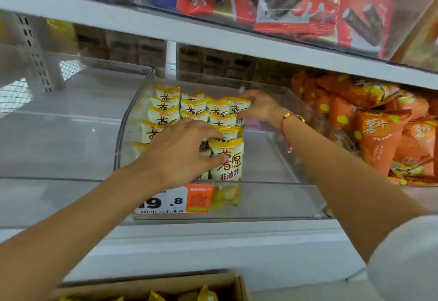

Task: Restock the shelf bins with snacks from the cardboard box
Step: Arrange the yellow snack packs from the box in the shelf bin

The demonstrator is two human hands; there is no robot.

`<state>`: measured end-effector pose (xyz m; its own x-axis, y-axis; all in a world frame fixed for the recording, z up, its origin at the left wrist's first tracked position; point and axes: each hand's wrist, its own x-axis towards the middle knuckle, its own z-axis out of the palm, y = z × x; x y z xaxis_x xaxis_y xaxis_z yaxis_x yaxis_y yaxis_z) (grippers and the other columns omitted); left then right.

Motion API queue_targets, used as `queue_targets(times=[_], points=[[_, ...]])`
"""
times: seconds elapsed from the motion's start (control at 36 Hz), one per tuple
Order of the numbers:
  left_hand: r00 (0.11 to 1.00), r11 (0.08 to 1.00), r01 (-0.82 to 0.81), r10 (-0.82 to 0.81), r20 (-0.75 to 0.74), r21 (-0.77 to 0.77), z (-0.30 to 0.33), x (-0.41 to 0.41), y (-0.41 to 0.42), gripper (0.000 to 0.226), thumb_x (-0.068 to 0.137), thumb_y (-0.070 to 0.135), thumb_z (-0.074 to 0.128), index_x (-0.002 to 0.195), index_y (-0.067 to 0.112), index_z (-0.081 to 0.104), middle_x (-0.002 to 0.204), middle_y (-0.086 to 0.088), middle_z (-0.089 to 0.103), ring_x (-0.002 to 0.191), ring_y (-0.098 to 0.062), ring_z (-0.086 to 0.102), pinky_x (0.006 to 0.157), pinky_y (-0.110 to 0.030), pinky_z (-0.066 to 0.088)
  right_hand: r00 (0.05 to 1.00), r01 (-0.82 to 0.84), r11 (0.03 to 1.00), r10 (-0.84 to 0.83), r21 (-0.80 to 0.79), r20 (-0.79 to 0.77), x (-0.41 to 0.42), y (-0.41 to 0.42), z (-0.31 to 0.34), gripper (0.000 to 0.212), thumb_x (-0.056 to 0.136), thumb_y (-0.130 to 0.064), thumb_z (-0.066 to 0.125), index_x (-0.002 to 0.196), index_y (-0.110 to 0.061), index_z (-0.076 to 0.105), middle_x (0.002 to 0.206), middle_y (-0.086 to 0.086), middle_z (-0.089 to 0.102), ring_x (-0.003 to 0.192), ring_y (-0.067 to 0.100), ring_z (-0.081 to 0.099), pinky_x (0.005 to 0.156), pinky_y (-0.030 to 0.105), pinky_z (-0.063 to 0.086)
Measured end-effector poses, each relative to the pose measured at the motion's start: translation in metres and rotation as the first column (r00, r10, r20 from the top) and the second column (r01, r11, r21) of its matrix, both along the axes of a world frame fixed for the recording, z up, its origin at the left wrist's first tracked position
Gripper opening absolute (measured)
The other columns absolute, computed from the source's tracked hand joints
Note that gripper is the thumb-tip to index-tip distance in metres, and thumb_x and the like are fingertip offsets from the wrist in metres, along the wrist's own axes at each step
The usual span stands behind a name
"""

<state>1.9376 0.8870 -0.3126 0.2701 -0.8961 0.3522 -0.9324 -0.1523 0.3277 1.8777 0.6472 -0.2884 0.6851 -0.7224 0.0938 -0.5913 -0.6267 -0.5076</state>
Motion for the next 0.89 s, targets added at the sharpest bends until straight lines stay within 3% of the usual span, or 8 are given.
queue_targets(times=[0.08,0.19,0.36,0.53,0.64,0.72,0.81,0.89], points=[[0.999,0.999,-0.042,0.042,0.005,-0.009,0.002,-0.003,0.001,0.054,0.081,0.059,0.06,0.131,0.038,0.054,0.135,0.015,0.053,0.126,-0.008,0.042,0.1,-0.031,0.039,0.956,0.003,0.985,-0.052,0.171,0.287,0.003,0.002,-0.022,0.063,0.078,0.004,0.073,0.135,-0.004,0.049,0.129,0.014,0.058,0.12,0.025,0.055,0.092,0.022,0.045],[0.999,0.999,-0.038,0.038,0.016,-0.012,0.003,-0.005,0.001,0.052,0.082,0.059,0.06,0.13,0.04,0.053,0.136,0.016,0.051,0.128,-0.007,0.041,0.099,-0.028,0.036,0.853,0.097,0.953,-0.228,0.286,0.47,0.008,0.006,-0.034,0.059,0.077,0.001,0.076,0.128,0.002,0.048,0.118,0.012,0.058,0.108,0.019,0.054,0.081,0.019,0.046],[0.999,0.999,-0.036,0.036,0.009,0.0,0.004,-0.006,0.001,0.052,0.082,0.058,0.06,0.13,0.04,0.053,0.135,0.017,0.052,0.127,-0.007,0.041,0.098,-0.026,0.035,0.888,0.178,0.954,-0.262,0.242,0.377,0.011,-0.003,-0.049,0.028,0.08,-0.022,0.078,0.078,-0.02,0.05,0.078,-0.005,0.057,0.097,0.028,0.066,0.086,0.047,0.054],[0.999,0.999,-0.047,0.047,-0.005,-0.004,0.005,-0.006,0.002,0.058,0.08,0.06,0.061,0.133,0.04,0.05,0.137,0.018,0.051,0.127,-0.006,0.041,0.097,-0.027,0.037,0.917,0.148,0.952,-0.233,0.266,0.324,0.012,-0.007,-0.048,0.027,0.085,-0.026,0.07,0.105,-0.018,0.054,0.107,0.001,0.063,0.106,0.021,0.061,0.092,0.04,0.052],[0.999,0.999,-0.042,0.042,-0.008,0.006,0.006,-0.006,0.002,0.063,0.079,0.062,0.061,0.136,0.039,0.047,0.139,0.015,0.049,0.128,-0.008,0.041,0.099,-0.028,0.037,0.948,0.128,0.936,-0.212,0.327,0.238,-0.005,0.002,-0.032,0.06,0.091,-0.026,0.065,0.142,-0.009,0.038,0.137,0.004,0.05,0.125,0.021,0.048,0.093,0.029,0.042],[0.999,0.999,-0.048,0.048,-0.004,0.006,0.008,-0.007,0.003,0.068,0.08,0.063,0.061,0.14,0.036,0.043,0.142,0.012,0.047,0.129,-0.011,0.041,0.099,-0.029,0.037,0.988,0.095,0.974,-0.117,0.204,0.101,-0.03,0.013,-0.018,0.067,0.089,-0.026,0.067,0.145,-0.007,0.034,0.143,0.007,0.043,0.128,0.024,0.046,0.093,0.029,0.043],[0.997,0.997,-0.083,0.083,-0.002,0.002,0.01,-0.009,0.006,0.066,0.083,0.062,0.057,0.14,0.031,0.042,0.14,0.008,0.051,0.126,-0.016,0.046,0.097,-0.032,0.042,0.998,0.001,0.994,-0.008,0.109,0.065,-0.059,0.037,-0.004,0.047,0.089,-0.014,0.066,0.132,-0.001,0.05,0.127,0.011,0.053,0.117,0.025,0.053,0.084,0.025,0.044],[0.986,0.989,-0.135,0.14,0.088,-0.065,0.013,-0.014,0.012,0.057,0.088,0.059,0.053,0.135,0.027,0.049,0.132,0.003,0.057,0.121,-0.019,0.051,0.097,-0.034,0.042,0.993,-0.082,0.997,0.083,-0.016,0.08,-0.09,0.068,0.004,0.036,0.085,-0.009,0.069,0.119,-0.002,0.061,0.116,0.014,0.063,0.111,0.026,0.059,0.096,0.034,0.046]])
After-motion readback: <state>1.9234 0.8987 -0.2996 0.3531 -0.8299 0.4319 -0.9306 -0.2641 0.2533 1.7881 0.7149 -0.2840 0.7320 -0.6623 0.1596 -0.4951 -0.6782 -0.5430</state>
